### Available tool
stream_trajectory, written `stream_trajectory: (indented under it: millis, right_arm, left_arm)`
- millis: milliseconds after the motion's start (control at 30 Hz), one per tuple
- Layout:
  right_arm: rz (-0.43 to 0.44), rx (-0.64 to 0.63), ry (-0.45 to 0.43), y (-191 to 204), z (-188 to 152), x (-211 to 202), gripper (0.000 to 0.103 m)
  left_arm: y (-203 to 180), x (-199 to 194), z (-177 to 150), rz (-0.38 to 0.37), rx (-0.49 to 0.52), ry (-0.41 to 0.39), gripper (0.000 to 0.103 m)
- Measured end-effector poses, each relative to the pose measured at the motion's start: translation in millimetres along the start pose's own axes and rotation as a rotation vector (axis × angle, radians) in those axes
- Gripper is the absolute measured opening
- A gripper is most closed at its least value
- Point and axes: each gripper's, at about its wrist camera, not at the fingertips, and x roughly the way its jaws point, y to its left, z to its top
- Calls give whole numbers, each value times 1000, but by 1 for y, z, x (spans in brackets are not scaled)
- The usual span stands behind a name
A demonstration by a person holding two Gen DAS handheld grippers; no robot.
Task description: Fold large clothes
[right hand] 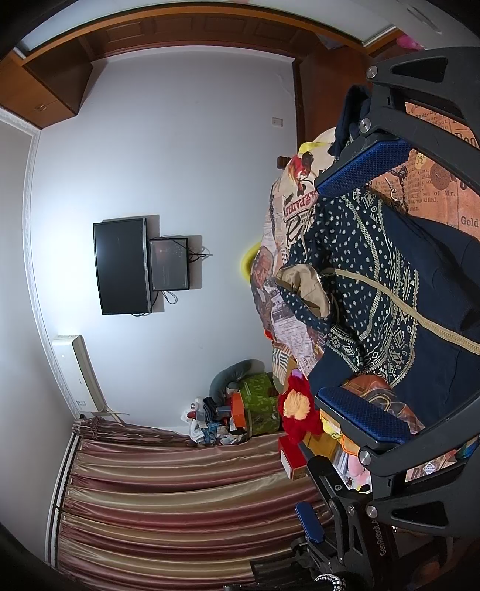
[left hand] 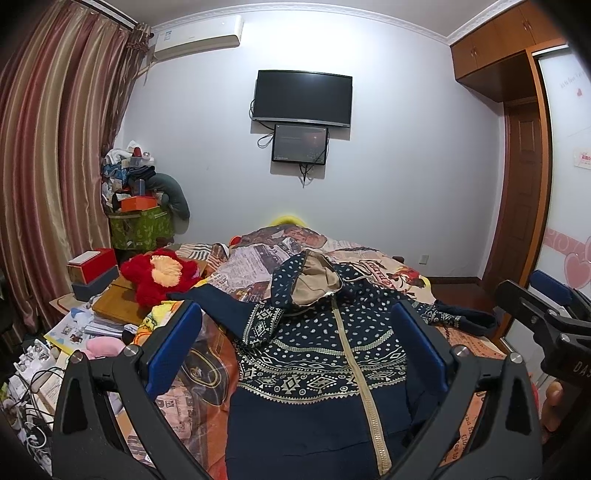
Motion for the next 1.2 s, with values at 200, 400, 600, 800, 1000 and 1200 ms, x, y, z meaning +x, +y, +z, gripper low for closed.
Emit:
stream_trajectory:
  millis: [200,400,600,800,1000,1200]
  right_arm:
    - [-1,0,1,0,0,0,103]
    - [0,0,1,-1,0,0,103]
    - [1,0,1,-2,0,2,103]
    - [-21,-20,7,-3,1,14,103]
    - [-28,-22,107,-26,1,76,103]
    - [8,-24,309,-56,-13,171,103]
  left_arm:
    - [1,1,-2,1,7,-10,103]
    - [-1,1,-2,1,12,-15,103]
    - [0,2,-2,-4,15,-30,103]
    - [4,20,8,0,37,-24,103]
    - [23,81,15,38,97,43,103]
    - [61,170,-5,72,77,205,103]
